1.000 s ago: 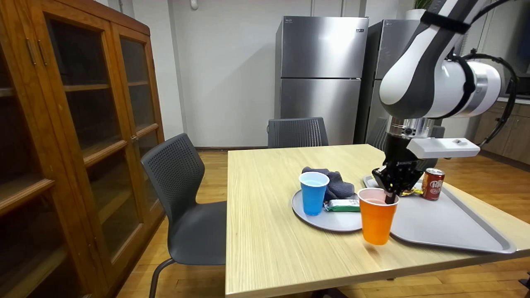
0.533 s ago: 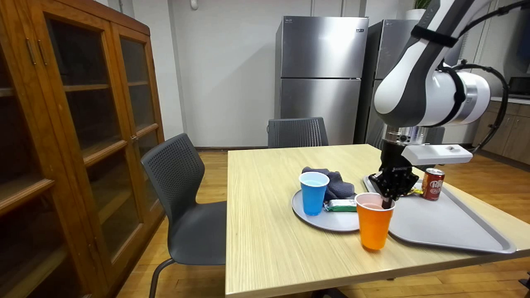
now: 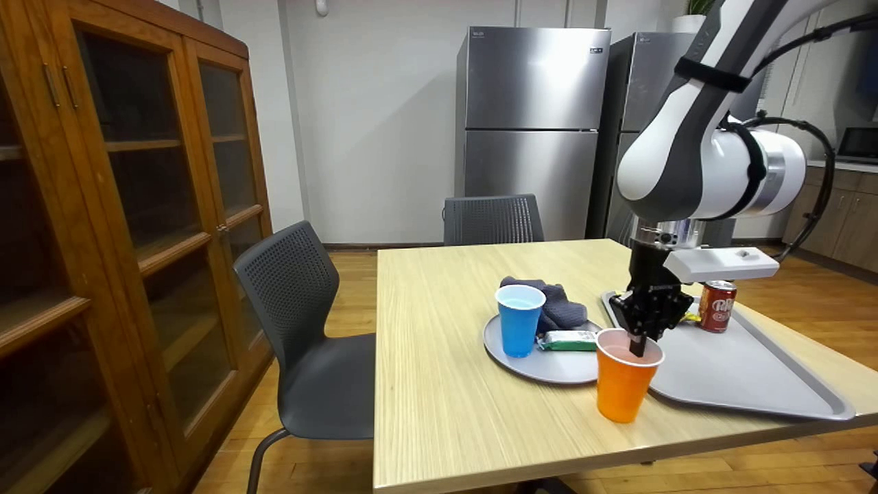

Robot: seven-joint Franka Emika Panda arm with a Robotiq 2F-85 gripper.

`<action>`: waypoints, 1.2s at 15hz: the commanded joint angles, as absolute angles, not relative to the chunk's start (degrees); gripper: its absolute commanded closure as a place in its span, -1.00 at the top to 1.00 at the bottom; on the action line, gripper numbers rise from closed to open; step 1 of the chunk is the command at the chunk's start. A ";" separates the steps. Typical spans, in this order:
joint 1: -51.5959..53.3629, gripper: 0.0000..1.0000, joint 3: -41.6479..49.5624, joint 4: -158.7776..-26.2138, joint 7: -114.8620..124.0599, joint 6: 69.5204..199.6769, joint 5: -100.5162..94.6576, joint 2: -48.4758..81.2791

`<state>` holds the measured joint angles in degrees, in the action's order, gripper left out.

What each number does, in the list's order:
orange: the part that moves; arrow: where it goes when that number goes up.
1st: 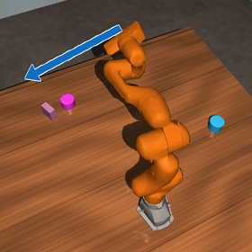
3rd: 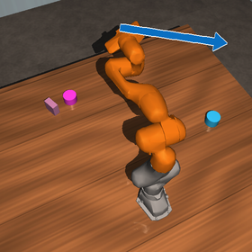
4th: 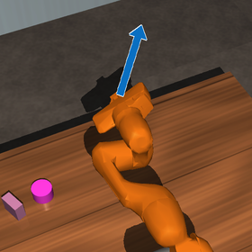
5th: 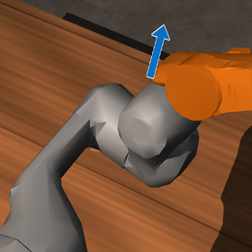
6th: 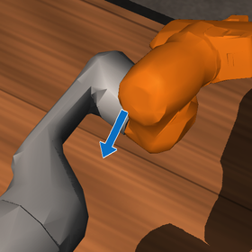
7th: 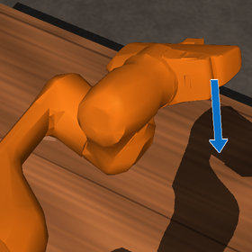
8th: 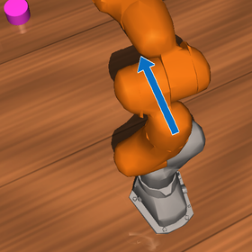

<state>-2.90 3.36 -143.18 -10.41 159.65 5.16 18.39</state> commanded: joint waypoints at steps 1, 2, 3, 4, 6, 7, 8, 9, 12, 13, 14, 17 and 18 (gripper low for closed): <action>-4.36 0.05 2.30 -143.48 -10.34 158.45 3.75 16.79; -4.29 0.18 2.46 -143.76 -10.30 158.16 3.45 16.24; -4.45 0.35 2.39 -144.02 -10.49 157.63 3.57 15.49; -4.57 0.48 2.40 -144.29 -10.63 157.14 3.61 14.68; -4.72 0.78 2.48 -144.82 -10.95 156.02 3.56 13.05; -4.65 0.95 2.69 -145.15 -10.83 155.58 3.34 12.11; -4.59 1.00 2.84 -145.32 -10.77 155.02 3.15 11.28; -4.48 1.00 3.00 -145.55 -10.63 154.45 2.88 10.27; -4.07 1.00 3.11 -145.61 -10.30 151.66 2.46 7.28; -4.07 1.00 2.97 -145.38 -10.48 150.48 2.79 6.40; -3.93 1.00 3.00 -145.12 -10.31 149.65 2.83 5.63; -3.70 1.00 2.71 -143.99 -10.79 146.51 3.88 3.59; -3.64 1.00 2.60 -143.48 -11.24 144.85 4.33 2.90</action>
